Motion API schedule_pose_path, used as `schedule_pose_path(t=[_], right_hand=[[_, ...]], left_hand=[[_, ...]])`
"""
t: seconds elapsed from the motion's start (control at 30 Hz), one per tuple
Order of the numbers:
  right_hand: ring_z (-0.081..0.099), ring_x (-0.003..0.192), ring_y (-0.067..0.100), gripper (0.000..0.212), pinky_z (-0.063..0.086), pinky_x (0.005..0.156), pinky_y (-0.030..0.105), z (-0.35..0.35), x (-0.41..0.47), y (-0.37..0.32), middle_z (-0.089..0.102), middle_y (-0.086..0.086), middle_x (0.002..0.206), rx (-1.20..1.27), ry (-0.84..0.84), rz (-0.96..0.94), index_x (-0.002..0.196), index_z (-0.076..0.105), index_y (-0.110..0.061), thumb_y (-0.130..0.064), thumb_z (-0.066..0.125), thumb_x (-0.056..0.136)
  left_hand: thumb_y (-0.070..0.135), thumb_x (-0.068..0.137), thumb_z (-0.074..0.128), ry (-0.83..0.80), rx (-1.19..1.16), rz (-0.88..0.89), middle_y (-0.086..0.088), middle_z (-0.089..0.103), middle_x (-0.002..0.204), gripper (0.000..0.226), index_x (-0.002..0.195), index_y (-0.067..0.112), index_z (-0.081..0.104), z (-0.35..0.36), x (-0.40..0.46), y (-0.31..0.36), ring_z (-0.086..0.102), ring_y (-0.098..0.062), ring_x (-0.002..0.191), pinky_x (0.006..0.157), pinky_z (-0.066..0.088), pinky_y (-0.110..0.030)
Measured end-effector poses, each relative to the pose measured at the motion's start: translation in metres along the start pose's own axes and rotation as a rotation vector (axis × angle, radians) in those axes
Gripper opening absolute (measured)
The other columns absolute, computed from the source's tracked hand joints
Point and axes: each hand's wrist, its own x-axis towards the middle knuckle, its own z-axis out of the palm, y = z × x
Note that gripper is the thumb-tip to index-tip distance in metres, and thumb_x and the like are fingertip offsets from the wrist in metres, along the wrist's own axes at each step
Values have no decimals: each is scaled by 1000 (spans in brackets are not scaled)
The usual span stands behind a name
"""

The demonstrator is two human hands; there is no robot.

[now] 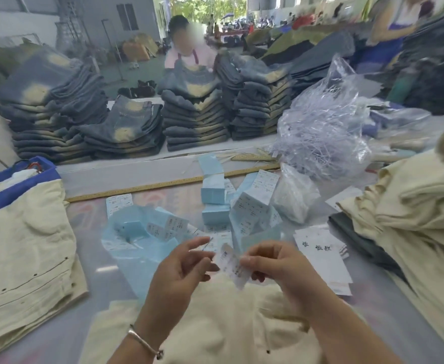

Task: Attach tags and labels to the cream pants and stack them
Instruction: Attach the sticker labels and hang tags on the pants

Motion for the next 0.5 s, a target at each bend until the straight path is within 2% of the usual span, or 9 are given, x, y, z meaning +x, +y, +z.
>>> schedule_pose_path(t=[0.07, 0.1, 0.13, 0.2, 0.27, 0.33, 0.4, 0.47, 0.5], right_hand=[[53, 52, 12, 13, 41, 53, 17, -24, -18, 8, 65, 4, 57, -59, 259, -72, 65, 74, -11, -7, 76, 78], [54, 51, 10, 16, 41, 52, 15, -35, -27, 12, 64, 2, 55, -80, 326, -89, 63, 75, -13, -7, 77, 77], [54, 50, 8, 17, 42, 51, 15, -46, -35, 16, 64, 1, 54, -82, 347, -88, 62, 75, -14, -5, 77, 76], [56, 50, 5, 15, 42, 51, 13, -64, -47, 25, 67, 0, 57, -58, 321, -44, 66, 76, -13, -2, 76, 76], [57, 51, 4, 10, 43, 51, 13, -83, -54, 34, 70, 2, 62, -34, 260, 11, 73, 78, -11, -2, 75, 78], [58, 54, 6, 8, 44, 54, 16, -103, -56, 41, 72, 4, 66, -71, 223, 44, 73, 79, -13, -9, 74, 79], [62, 58, 10, 11, 48, 57, 22, -130, -51, 54, 72, 1, 67, -210, 316, 19, 69, 78, -17, -15, 74, 79], [64, 65, 10, 10, 50, 63, 26, -160, -39, 68, 71, -6, 67, -509, 542, -36, 71, 76, -20, -16, 73, 80], [63, 70, 10, 7, 48, 65, 26, -174, -35, 73, 70, -8, 73, -692, 609, -61, 78, 76, -21, -16, 71, 80]], left_hand=[[28, 86, 59, 70, -122, -180, -9, 75, 92, 28, 108, 13, 68, 42, -7, -12, 71, -19, 80, 62, 55, -23], [34, 82, 60, 68, -159, -255, -9, 75, 90, 31, 102, 13, 71, 63, -10, -19, 70, -18, 78, 59, 53, -23], [33, 79, 64, 57, -166, -296, -9, 75, 87, 28, 94, 12, 73, 82, -14, -24, 70, -16, 76, 57, 52, -22], [15, 80, 72, 53, -128, -314, -12, 72, 78, 5, 79, 10, 74, 114, -19, -33, 68, -13, 68, 52, 49, -20], [-1, 81, 71, 58, -71, -304, -11, 70, 70, 15, 71, 10, 72, 137, -20, -39, 64, -11, 60, 50, 47, -18], [-6, 82, 69, 61, -25, -299, -10, 69, 67, 19, 69, 8, 70, 152, -20, -41, 62, -11, 58, 50, 48, -18], [-8, 82, 68, 100, 25, -287, -10, 68, 64, 17, 69, 4, 68, 162, -22, -41, 61, -11, 55, 50, 49, -19], [-7, 82, 68, 166, 71, -266, -11, 68, 61, 14, 71, 1, 68, 165, -24, -44, 60, -10, 53, 50, 50, -19], [-6, 82, 69, 189, 88, -265, -11, 68, 61, 12, 72, 0, 69, 165, -26, -45, 60, -10, 52, 50, 50, -19]])
